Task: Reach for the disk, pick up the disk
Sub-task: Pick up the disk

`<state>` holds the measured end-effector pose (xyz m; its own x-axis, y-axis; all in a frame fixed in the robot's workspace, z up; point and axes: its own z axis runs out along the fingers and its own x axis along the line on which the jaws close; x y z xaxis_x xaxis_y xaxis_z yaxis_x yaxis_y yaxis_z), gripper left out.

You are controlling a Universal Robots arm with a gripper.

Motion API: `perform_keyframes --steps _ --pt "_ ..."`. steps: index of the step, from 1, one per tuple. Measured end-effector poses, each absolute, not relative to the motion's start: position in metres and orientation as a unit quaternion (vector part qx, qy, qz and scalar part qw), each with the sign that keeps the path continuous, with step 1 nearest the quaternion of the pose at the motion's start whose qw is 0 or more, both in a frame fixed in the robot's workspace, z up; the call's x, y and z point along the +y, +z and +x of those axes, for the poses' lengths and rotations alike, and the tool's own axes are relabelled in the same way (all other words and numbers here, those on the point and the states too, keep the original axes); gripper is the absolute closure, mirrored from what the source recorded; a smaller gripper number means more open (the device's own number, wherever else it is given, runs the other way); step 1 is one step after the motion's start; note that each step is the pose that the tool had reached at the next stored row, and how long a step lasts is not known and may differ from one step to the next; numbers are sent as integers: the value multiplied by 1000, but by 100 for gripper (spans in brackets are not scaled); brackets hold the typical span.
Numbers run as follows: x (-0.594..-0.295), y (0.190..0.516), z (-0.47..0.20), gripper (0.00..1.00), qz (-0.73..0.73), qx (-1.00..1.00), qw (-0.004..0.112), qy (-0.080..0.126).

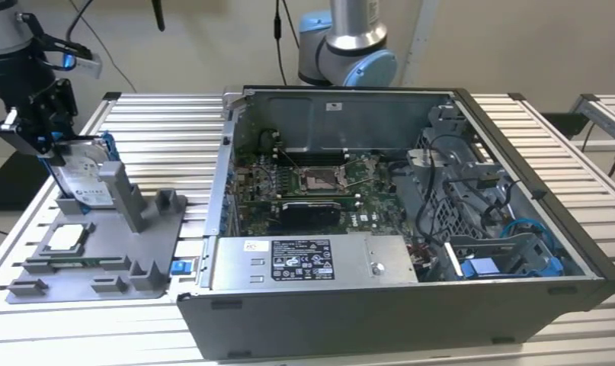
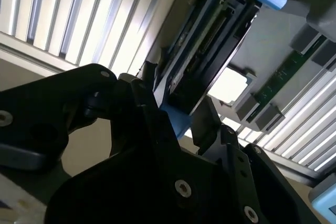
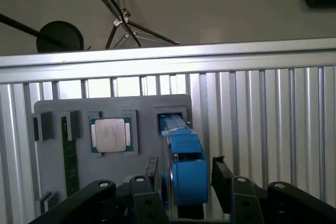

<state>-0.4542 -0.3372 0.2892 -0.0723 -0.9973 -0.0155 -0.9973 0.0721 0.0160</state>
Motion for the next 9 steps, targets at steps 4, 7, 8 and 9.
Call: perform_keyframes --steps 4,7,8,9 --pt "-340 282 -455 0 -682 731 1 12" --pt "-341 276 -456 0 -683 731 2 12" --pt "-341 275 -456 0 -683 730 3 12" --pt "-342 273 -456 0 -683 730 4 13"
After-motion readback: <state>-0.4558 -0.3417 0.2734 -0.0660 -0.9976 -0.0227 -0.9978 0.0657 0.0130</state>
